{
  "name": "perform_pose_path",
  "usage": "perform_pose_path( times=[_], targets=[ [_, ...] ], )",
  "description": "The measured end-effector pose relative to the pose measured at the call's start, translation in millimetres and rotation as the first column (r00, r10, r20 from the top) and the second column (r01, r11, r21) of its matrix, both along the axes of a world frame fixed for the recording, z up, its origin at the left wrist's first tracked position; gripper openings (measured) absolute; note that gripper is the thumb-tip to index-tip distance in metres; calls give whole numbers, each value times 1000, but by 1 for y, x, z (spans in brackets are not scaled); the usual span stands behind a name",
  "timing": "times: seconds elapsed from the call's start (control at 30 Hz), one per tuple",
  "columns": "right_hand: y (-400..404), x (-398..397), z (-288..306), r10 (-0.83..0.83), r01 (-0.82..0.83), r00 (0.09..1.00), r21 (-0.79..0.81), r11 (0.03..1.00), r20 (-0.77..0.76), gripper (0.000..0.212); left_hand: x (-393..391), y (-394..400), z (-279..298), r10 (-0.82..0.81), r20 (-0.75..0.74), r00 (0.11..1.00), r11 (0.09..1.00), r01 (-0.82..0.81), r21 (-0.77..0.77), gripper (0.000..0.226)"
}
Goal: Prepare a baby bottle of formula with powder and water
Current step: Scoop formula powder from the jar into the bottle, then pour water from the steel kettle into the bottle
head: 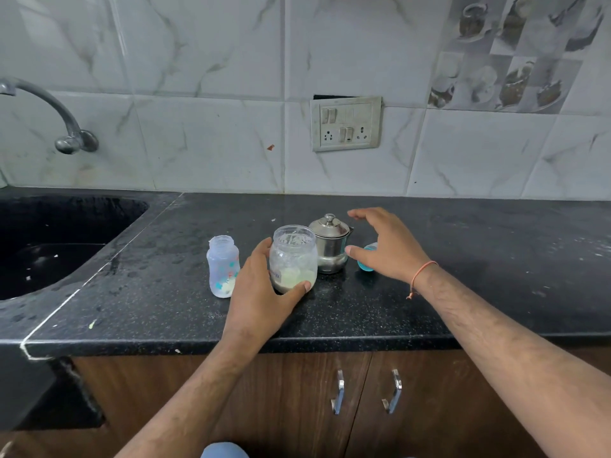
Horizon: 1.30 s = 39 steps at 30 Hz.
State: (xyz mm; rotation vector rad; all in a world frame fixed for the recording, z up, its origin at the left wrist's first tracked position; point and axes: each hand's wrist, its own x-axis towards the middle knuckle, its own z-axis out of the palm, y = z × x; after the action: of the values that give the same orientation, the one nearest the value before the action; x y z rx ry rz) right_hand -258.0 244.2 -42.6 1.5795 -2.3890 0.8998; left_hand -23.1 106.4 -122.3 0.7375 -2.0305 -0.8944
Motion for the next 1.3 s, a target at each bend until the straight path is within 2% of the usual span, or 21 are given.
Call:
perform_pose_path(
  times=[0.07, 0.23, 0.3, 0.57, 0.77, 0.83, 0.9, 1.0, 1.07, 1.13, 1.3],
  targets=[
    [-9, 6, 4, 11, -11, 1000, 13, 1000, 9, 81, -7, -4, -1, 21, 21, 1000, 1000, -21, -14, 107],
    [-30, 15, 13, -25, 11, 997, 197, 980, 69, 116, -25, -9, 3, 124, 60, 990, 992, -122, -45, 102],
    [-37, 12, 11, -32, 14, 996, 216, 976, 81, 120, -30, -11, 4, 136, 65, 989, 991, -134, -31, 100],
    [-33, 17, 11, -98, 112, 993, 236, 965, -73, 105, -44, -19, 21, 124, 112, 986, 989, -133, 70, 101],
    [-23, 18, 6, -131, 144, 988, 192, 971, -78, 87, -52, -24, 29, 99, 155, 983, 993, -108, 53, 110],
    [-19, 21, 7, -133, 147, 987, 183, 972, -86, 79, -51, -20, 28, 102, 141, 985, 995, -100, -18, 120],
    [-15, 24, 10, -133, 151, 985, 181, 972, -106, 68, -50, -9, 28, 96, 79, 992, 985, -84, -153, 125],
    [-8, 30, 12, -137, 153, 985, 163, 975, -106, 49, -53, 10, 30, 75, 21, 997, 918, -61, -392, 124],
    [-3, 36, 13, -145, 159, 985, 156, 975, -96, 48, -59, 18, 33, 128, 24, 991, 892, -105, -439, 128],
    [2, 42, 14, -150, 165, 983, 147, 975, -106, 49, -64, 22, 34, 135, 38, 990, 924, -112, -366, 132],
    [12, 53, 12, -125, 140, 984, 116, 983, -130, 45, -69, 26, 29, 48, 45, 998, 977, -38, -210, 122]
  ],
)
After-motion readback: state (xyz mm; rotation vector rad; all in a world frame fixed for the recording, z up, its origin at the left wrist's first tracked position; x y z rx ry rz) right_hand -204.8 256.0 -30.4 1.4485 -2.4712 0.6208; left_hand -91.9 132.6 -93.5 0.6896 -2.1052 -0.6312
